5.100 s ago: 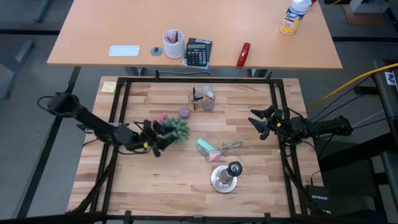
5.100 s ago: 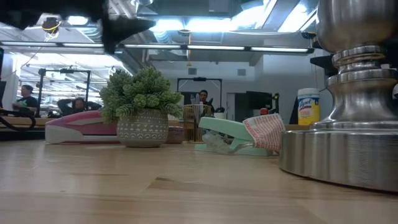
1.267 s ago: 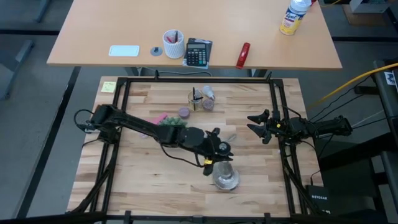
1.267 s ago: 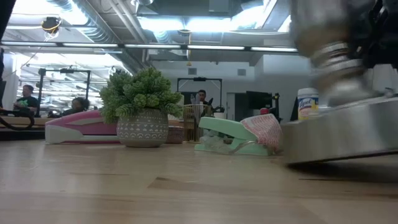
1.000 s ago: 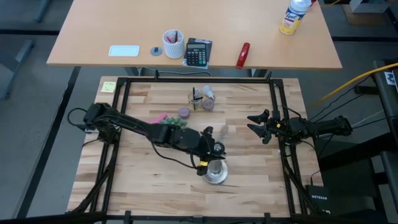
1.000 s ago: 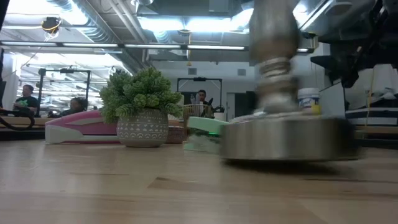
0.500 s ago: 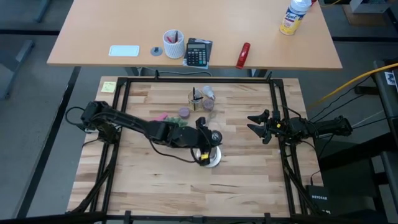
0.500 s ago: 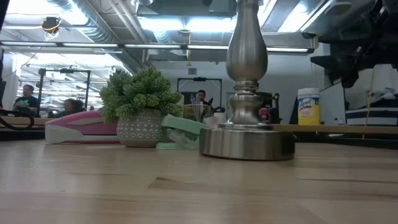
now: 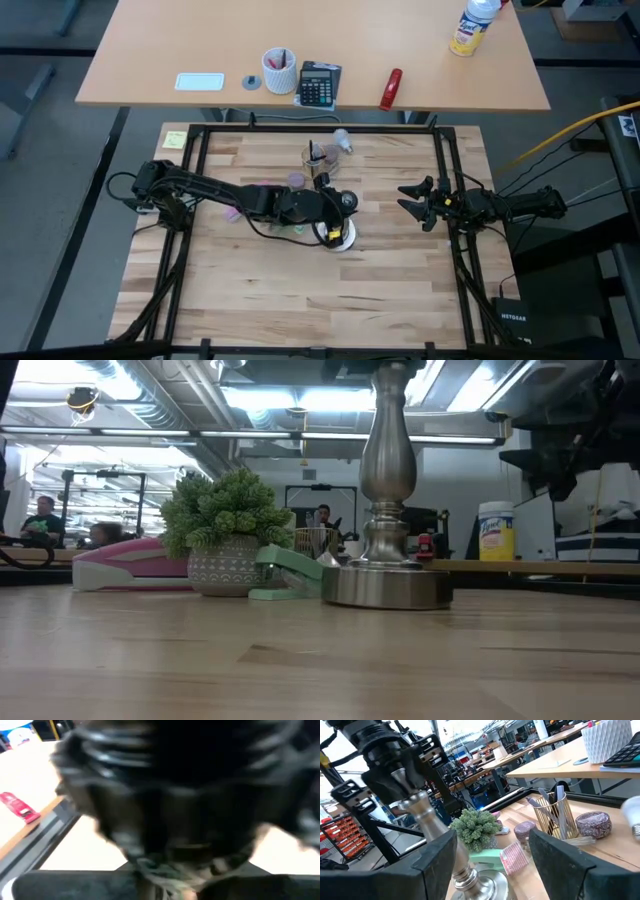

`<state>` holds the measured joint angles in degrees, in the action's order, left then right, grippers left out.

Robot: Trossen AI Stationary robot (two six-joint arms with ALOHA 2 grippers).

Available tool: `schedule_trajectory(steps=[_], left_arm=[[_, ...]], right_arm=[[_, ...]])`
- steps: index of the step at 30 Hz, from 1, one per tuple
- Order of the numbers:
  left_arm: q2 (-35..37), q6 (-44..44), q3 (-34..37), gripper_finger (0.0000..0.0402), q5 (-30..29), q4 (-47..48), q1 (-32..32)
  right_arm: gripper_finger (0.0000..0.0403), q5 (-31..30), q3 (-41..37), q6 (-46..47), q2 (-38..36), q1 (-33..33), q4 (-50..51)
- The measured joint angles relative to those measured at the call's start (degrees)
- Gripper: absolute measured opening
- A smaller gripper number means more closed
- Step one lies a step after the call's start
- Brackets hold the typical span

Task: Screw lightbulb
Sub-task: Insert the lightbulb into the lamp

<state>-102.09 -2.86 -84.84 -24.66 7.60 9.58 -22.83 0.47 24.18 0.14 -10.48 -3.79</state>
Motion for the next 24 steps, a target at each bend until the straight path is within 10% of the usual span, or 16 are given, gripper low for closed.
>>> schedule_trajectory(steps=[24], left_arm=[[1.1,-6.1,0.3,0.0246,1.4,2.1,0.3]], right_arm=[[0.0253,0.0,0.0,0.0,0.0,0.0,0.0]])
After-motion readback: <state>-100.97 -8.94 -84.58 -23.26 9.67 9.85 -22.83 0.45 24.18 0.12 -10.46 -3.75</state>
